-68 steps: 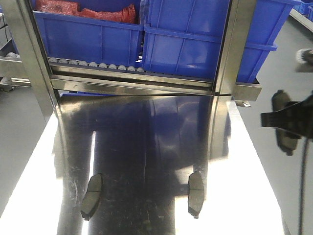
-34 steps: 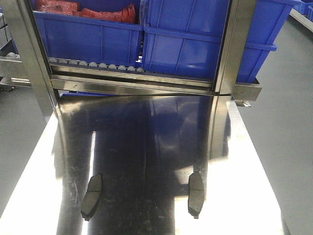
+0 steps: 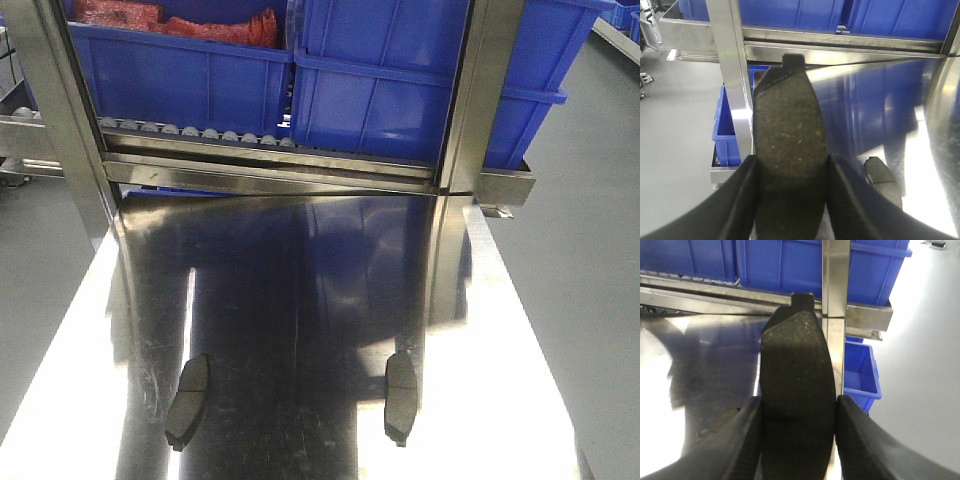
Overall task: Move and align brake pads A on conveyor
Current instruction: 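Lift the grasped brake pad off the table with the right gripper, then turn the base away from the table holding both brake pads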
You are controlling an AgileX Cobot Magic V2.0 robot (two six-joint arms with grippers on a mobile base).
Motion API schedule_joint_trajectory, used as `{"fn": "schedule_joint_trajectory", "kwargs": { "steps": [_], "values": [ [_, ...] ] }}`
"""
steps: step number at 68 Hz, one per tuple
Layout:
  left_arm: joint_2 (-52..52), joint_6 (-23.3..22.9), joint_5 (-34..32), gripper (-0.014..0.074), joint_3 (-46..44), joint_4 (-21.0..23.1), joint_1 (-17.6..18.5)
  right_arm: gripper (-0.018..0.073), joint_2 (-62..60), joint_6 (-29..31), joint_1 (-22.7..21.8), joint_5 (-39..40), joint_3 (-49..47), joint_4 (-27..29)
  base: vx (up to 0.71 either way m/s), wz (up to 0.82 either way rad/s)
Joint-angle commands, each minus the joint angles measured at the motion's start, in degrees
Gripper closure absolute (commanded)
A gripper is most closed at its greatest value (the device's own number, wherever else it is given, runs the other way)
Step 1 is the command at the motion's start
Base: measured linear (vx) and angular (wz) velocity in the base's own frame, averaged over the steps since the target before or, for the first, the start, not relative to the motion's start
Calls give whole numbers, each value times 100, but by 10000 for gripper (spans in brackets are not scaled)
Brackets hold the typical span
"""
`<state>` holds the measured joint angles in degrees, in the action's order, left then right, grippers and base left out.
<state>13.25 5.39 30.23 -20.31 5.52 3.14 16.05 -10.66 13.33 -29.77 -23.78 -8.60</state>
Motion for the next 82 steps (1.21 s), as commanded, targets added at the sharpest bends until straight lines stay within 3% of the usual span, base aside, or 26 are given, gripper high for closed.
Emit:
{"fn": "schedule_joint_trajectory", "kwargs": {
  "steps": [1,51,82],
  "values": [
    [60,1,-563,603,-162,64,28,564,54,77,-3,793,-186,-85,0,0],
    [60,1,-563,603,-162,64,28,564,54,73,-3,798,-186,-79,-1,3],
    [60,1,-564,603,-162,59,28,564,54,73,-3,798,-186,-79,-10,46]
  ]
}}
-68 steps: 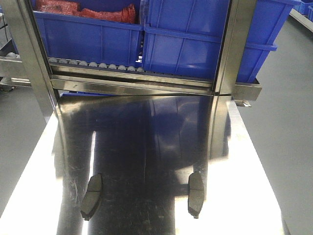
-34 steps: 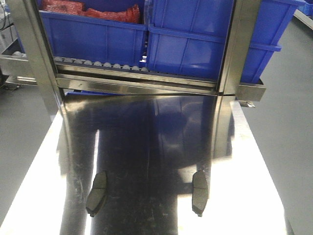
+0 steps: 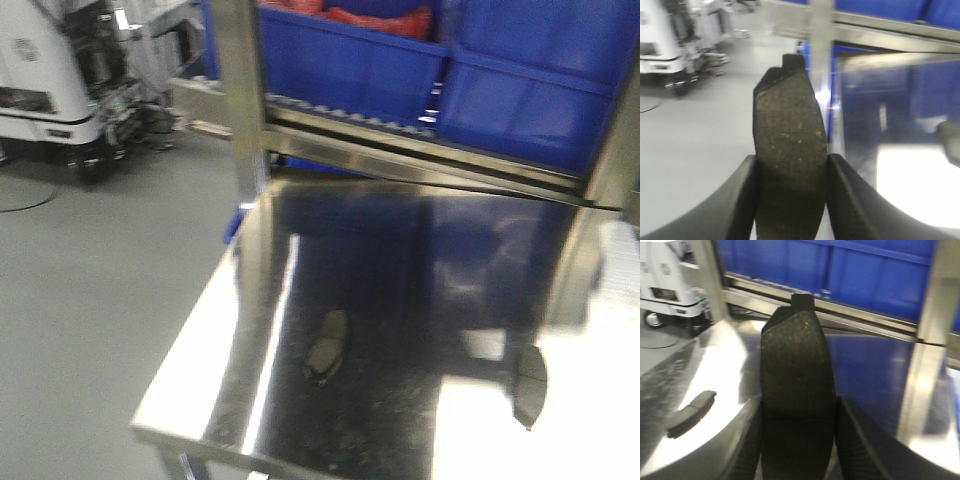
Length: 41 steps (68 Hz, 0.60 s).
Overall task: Move and align brake pads A on conveyor
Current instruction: 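Turn the base away from the table holding both brake pads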
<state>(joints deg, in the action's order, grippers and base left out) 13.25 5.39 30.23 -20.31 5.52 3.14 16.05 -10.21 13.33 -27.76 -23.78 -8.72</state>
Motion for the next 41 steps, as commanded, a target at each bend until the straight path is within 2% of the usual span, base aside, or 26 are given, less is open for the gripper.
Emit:
{"fn": "schedule_joint_trajectory", "kwargs": {
  "steps": [1,23,41],
  "values": [
    [60,1,-564,603,-162,59,28,564,54,28,-3,597,-186,-68,-15,66],
    [60,1,-564,603,-162,59,28,564,54,28,-3,597,-186,-68,-18,70],
    [60,1,-564,603,-162,59,28,564,54,28,-3,597,-186,-68,-20,84]
  ]
}}
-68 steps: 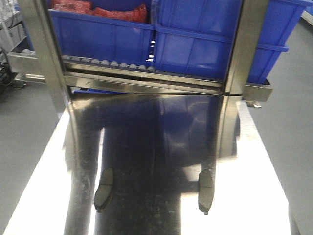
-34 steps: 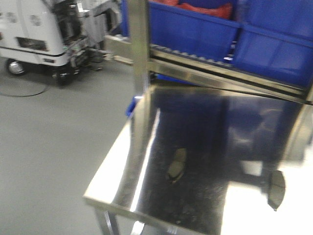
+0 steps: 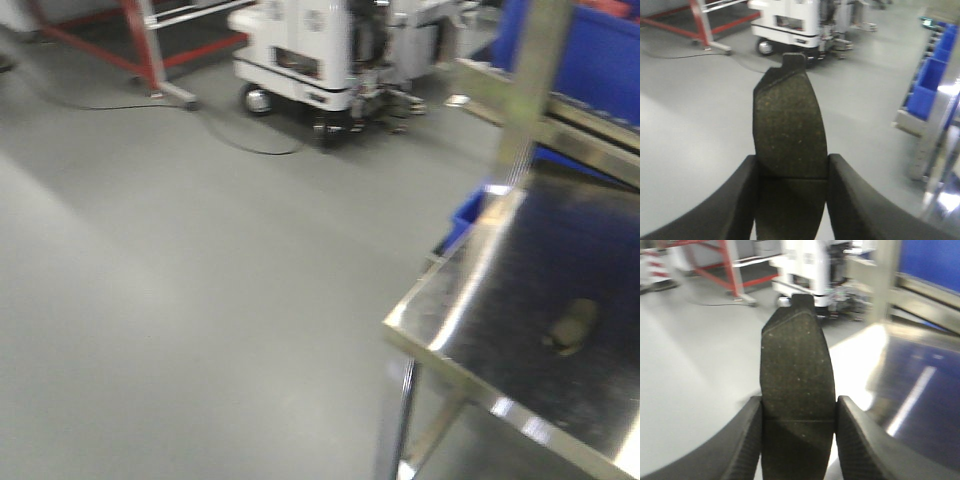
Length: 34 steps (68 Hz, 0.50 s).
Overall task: Move and align brake pads A on conveyor
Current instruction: 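Turn the base away from the table holding both brake pads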
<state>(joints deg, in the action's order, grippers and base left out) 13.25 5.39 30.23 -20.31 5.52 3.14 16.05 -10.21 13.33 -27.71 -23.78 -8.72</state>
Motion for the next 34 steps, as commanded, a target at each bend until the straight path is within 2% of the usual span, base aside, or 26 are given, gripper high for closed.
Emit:
{"fn": "schedule_joint_trajectory", "kwargs": {
  "steps": [1,34],
  "values": [
    [60,1,-564,603,-162,59,28,564,54,28,-3,593,-186,-68,-19,93],
    [55,1,-564,603,-162,59,28,564,54,28,-3,593,-186,-68,-18,88]
  ]
}}
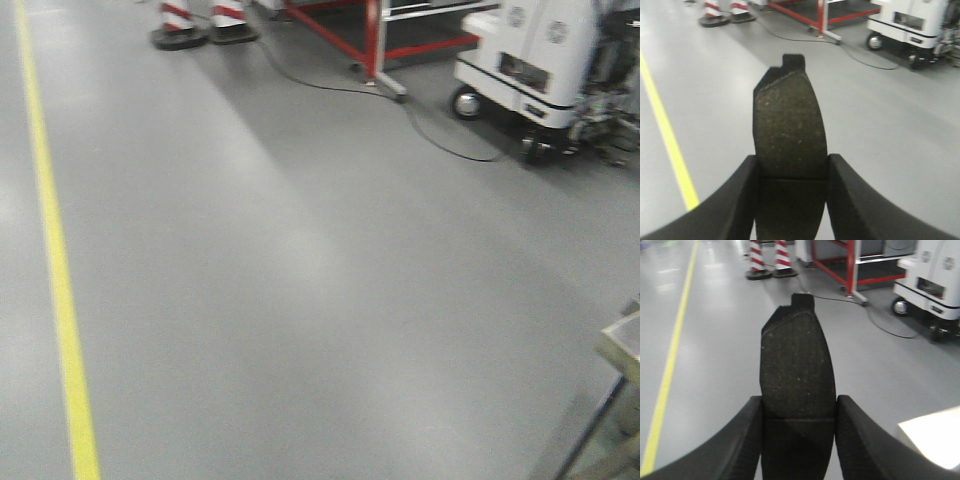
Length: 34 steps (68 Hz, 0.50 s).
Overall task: Move and align brake pads A on conveyor
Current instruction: 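Turn the base away from the table holding both brake pads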
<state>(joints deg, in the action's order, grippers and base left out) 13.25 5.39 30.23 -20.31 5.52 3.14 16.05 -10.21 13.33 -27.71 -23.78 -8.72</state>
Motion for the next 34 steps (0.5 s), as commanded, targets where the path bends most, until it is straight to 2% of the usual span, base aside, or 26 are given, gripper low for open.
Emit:
{"fn": "schedule_joint_trajectory", "kwargs": {
  "steps": [1,34],
  "values": [
    [55,1,-564,603,-162,59,28,564,54,28,-3,593,-186,-68,-17,72],
    [55,1,-564,603,-162,59,28,564,54,28,-3,593,-186,-68,-11,54]
  ]
}}
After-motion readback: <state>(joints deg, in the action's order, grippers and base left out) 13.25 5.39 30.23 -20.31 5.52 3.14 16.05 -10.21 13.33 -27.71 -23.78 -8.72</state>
